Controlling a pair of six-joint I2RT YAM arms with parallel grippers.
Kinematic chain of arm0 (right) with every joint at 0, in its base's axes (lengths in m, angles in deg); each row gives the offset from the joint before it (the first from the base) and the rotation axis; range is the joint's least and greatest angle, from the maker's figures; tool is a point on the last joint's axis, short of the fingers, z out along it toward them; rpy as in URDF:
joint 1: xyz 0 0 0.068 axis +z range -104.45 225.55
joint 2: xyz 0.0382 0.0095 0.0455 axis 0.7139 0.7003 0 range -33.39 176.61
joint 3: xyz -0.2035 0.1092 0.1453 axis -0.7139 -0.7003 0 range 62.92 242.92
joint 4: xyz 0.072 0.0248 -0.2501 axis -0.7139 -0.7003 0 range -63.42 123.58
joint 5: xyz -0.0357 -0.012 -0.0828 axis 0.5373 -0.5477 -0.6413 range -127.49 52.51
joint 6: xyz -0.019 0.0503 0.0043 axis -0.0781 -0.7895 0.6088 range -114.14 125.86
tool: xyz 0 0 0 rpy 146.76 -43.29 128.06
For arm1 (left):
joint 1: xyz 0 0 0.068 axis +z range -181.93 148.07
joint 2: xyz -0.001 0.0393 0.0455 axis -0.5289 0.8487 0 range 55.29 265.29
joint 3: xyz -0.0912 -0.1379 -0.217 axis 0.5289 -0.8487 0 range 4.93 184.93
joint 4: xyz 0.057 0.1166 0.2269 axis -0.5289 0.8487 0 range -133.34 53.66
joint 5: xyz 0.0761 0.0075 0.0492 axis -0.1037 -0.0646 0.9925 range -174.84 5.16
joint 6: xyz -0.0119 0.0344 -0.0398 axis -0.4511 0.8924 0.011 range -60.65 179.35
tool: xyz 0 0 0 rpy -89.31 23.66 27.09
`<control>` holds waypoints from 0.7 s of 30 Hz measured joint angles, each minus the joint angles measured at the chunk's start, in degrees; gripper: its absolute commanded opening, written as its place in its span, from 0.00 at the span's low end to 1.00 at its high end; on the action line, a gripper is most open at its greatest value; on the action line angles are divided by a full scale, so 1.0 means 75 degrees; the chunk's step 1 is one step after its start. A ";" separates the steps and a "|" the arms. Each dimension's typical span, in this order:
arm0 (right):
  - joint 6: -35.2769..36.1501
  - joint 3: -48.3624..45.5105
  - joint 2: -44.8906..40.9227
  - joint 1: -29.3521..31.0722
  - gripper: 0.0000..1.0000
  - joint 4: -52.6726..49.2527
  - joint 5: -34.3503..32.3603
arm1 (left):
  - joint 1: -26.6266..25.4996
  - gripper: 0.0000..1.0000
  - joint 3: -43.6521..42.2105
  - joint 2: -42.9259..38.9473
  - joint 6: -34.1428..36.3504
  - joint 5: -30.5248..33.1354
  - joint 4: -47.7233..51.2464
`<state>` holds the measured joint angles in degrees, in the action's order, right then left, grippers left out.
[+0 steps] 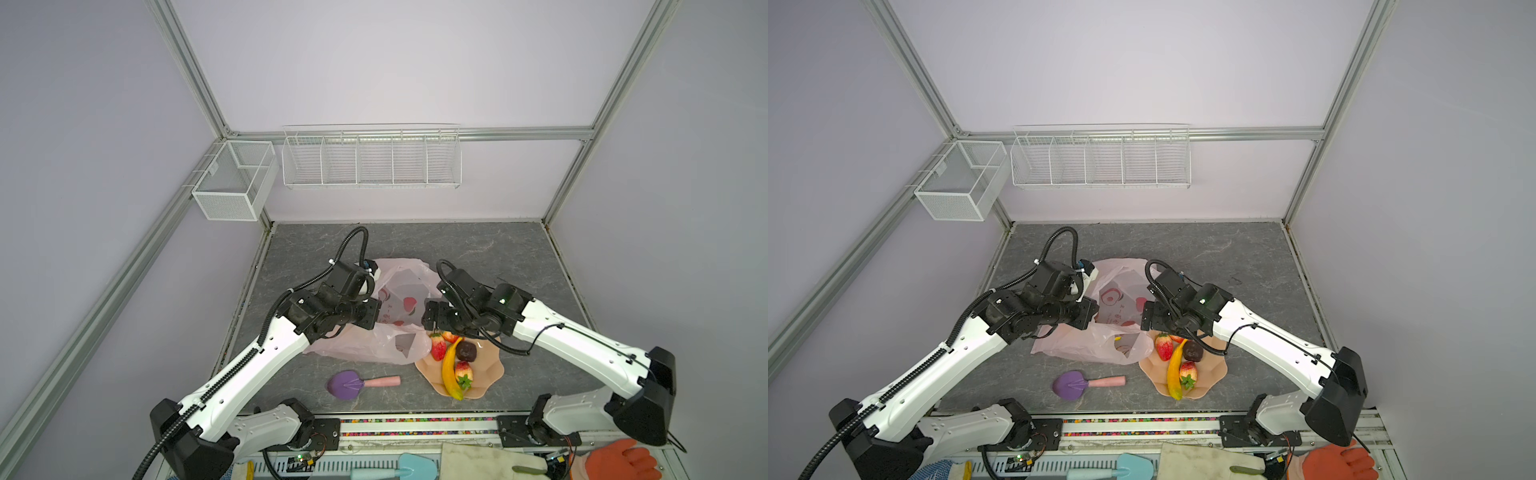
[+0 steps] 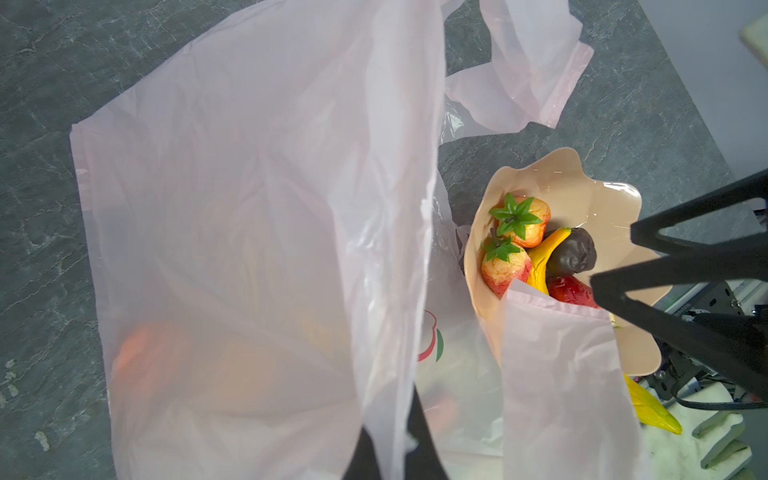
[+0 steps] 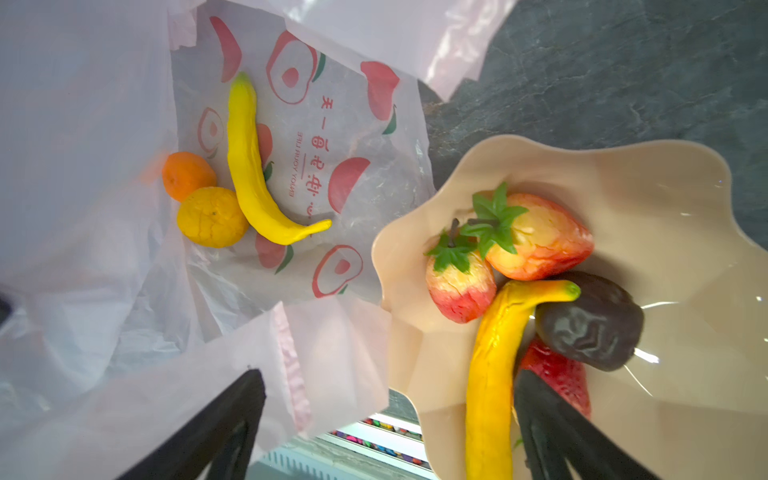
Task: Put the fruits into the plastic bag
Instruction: 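Withdraw the right gripper from the bag back over the bowl, then lower the right gripper and grasp the darker yellow banana in the bowl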
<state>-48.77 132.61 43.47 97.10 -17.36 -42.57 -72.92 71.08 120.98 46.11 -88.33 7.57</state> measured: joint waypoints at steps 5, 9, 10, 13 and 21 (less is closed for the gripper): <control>-0.0070 -0.0589 -0.0291 0.0079 0.81 -0.0431 0.0236 | 0.0000 0.00 0.0000 0.0000 0.0000 -0.0003 0.0000; -0.0114 -0.0976 -0.0294 0.0213 0.71 -0.0562 0.0545 | 0.0000 0.00 -0.0003 0.0000 0.0000 -0.0038 -0.0006; -0.0122 -0.1064 -0.0294 0.0245 0.70 -0.0562 0.0644 | 0.0000 0.00 -0.0006 0.0000 0.0000 -0.0058 -0.0006; -0.0125 -0.1212 -0.0286 0.0309 0.66 -0.0574 0.0927 | 0.0000 0.00 -0.0006 0.0000 0.0000 -0.0090 -0.0006; -0.0143 -0.1227 -0.0102 0.0533 0.62 -0.0731 0.1201 | 0.0000 0.00 -0.0009 -0.0003 0.0000 -0.0119 -0.0003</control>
<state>-49.84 123.41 42.71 101.10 -22.84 -33.57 -72.92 71.01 120.96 46.11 -89.23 7.55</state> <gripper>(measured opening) 0.633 0.047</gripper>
